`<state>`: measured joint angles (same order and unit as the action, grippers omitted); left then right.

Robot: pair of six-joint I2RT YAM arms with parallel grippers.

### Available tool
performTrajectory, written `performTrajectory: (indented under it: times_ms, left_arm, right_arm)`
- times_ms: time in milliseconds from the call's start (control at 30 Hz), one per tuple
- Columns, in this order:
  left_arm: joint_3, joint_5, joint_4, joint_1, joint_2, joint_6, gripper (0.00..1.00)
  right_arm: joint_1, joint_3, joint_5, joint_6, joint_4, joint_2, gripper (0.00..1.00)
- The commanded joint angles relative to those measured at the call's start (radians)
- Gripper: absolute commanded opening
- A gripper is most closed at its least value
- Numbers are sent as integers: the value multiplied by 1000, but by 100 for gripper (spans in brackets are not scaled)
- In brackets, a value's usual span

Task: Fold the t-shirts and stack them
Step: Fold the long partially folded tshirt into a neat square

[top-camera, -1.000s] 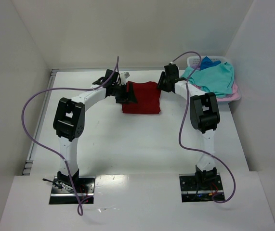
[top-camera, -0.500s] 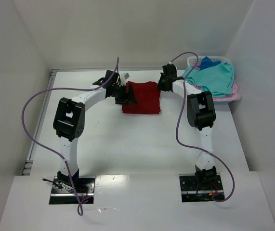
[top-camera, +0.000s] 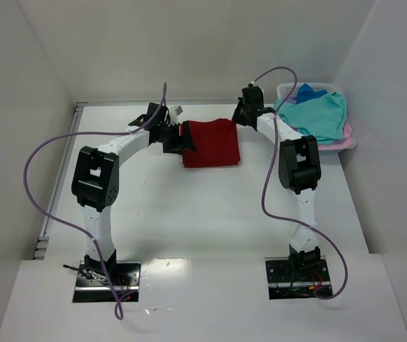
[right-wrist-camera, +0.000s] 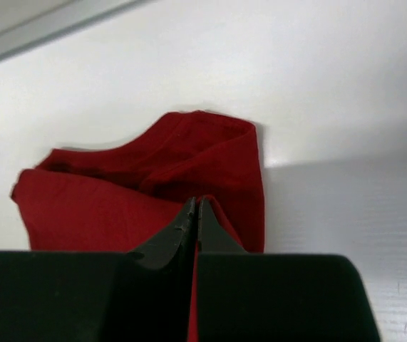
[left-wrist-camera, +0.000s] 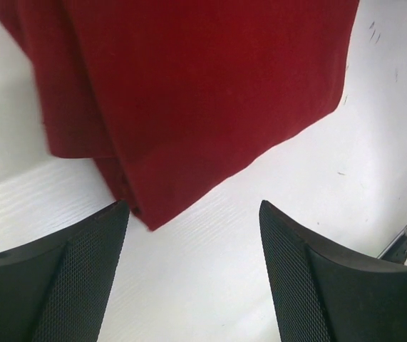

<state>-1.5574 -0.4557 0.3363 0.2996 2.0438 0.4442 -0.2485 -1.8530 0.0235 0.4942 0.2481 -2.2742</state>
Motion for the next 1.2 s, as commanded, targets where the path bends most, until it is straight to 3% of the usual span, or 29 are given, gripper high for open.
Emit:
performTrajectory:
  times_ms: [0,333,833,933,967,1167]
  left_arm:
    - [0,0,-25,-16,-56,-16,82]
    - [10,0,-25,-16,-56,-25,82]
    - [51,0,-25,-34,-85,-35,82]
    - [60,0,-25,-34,-96,-35,82]
    - [60,0,-25,-34,-96,-35,82]
    - [60,-9,-34,-34,-105,-25,83]
  right_arm:
    - [-2,-90,12,-23,-33,55,0]
    - [-2,-321,-8,-32,37,-136,0]
    - [-2,-583,-40,-51,92,-350,15]
    - [-2,-678,-28,-60,149,-401,38]
    - [8,-695,-28,-60,158,-401,55]
    - [17,-706,7,-60,169,-380,74]
